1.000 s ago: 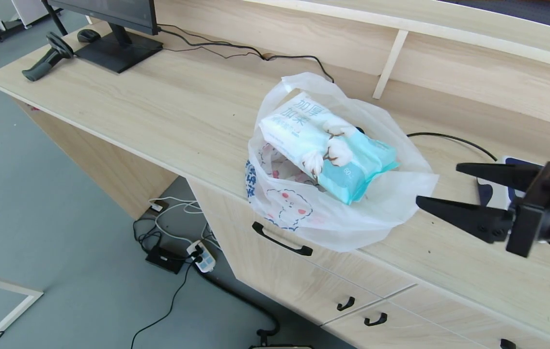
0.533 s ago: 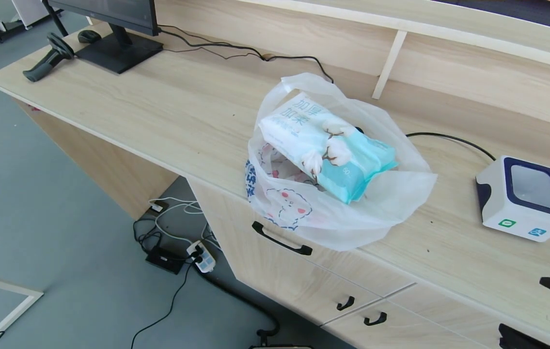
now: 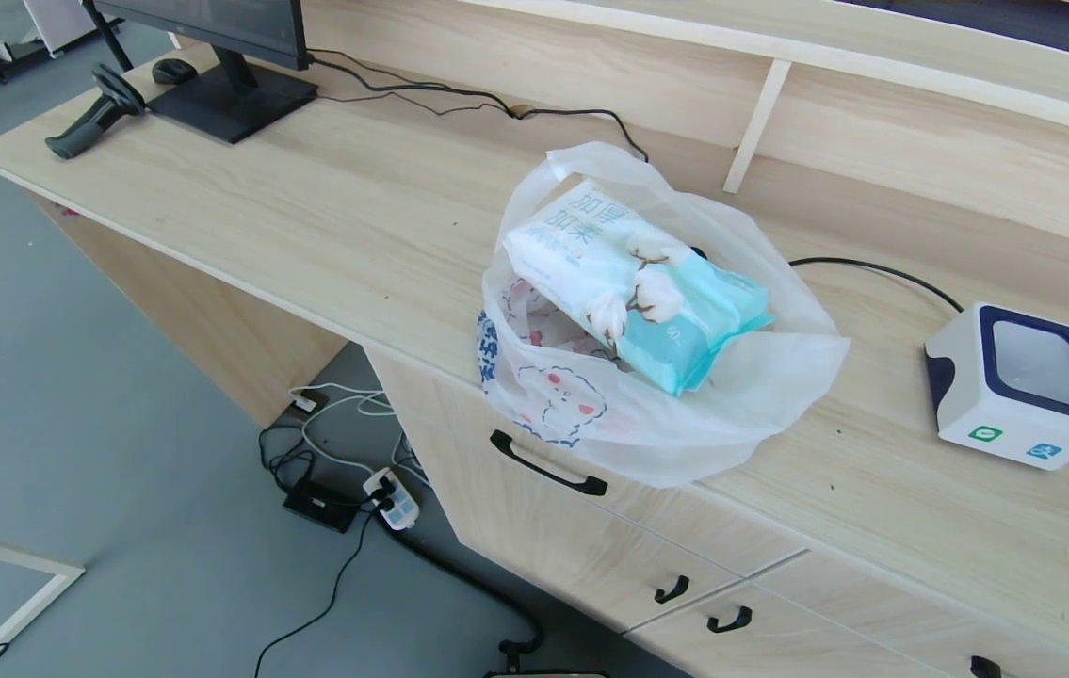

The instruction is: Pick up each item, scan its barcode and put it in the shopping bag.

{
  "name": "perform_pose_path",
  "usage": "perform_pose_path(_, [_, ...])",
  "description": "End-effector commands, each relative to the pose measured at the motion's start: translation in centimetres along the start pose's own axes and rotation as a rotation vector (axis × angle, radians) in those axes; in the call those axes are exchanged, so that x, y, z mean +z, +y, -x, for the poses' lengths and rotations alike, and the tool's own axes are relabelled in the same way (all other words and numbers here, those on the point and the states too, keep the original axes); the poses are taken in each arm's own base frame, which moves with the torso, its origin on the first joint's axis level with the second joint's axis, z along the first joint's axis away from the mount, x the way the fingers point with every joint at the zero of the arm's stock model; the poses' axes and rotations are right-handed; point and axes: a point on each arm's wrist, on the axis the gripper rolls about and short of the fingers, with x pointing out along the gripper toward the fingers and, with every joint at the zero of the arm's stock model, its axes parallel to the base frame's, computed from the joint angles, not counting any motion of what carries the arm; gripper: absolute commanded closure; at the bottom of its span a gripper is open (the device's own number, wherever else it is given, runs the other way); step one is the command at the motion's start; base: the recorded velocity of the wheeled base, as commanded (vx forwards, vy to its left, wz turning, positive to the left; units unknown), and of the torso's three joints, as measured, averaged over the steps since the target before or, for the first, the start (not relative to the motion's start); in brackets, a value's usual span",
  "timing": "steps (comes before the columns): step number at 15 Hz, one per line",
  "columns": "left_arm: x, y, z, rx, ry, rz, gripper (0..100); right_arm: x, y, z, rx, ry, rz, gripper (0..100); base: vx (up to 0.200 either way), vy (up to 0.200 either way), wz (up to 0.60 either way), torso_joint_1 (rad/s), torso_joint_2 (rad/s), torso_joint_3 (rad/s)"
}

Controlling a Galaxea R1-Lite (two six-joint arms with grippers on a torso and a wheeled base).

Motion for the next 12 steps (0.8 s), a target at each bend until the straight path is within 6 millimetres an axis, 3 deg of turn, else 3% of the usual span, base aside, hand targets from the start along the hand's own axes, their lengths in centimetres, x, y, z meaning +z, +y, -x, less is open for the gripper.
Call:
perform_pose_path(1, [0.0, 0.0, 0.0, 0.000, 0.001, 0.001, 0, -3.1, 0.0, 1.9, -0.004, -0.030, -0.003, 0, 0.000, 0.000, 0.00, 0.000, 0.00, 0.000])
perform_pose_path(4, [0.0, 0.0, 0.0, 0.000, -0.001, -0.003, 0, -3.1, -0.1, 2.4, -0.028, -0.049, -0.026, 0, 0.000, 0.000, 0.00, 0.000, 0.00, 0.000])
perform_pose_path(7, [0.0, 0.0, 0.0, -0.002, 0.001, -0.007, 0, -2.8, 0.0, 1.0, -0.050, 0.129, -0.062, 0, 0.000, 0.000, 0.00, 0.000, 0.00, 0.000])
perform_pose_path(10, [0.0, 0.0, 0.0, -0.002, 0.001, -0.007, 0, -3.3, -0.3, 0.0, -0.225, 0.264, -0.157, 0, 0.000, 0.000, 0.00, 0.000, 0.00, 0.000])
perform_pose_path(12, [0.0, 0.0, 0.0, -0.002, 0.001, -0.005, 0, -3.3, -0.3, 0.4, -0.245, 0.217, -0.165, 0, 0.000, 0.000, 0.00, 0.000, 0.00, 0.000])
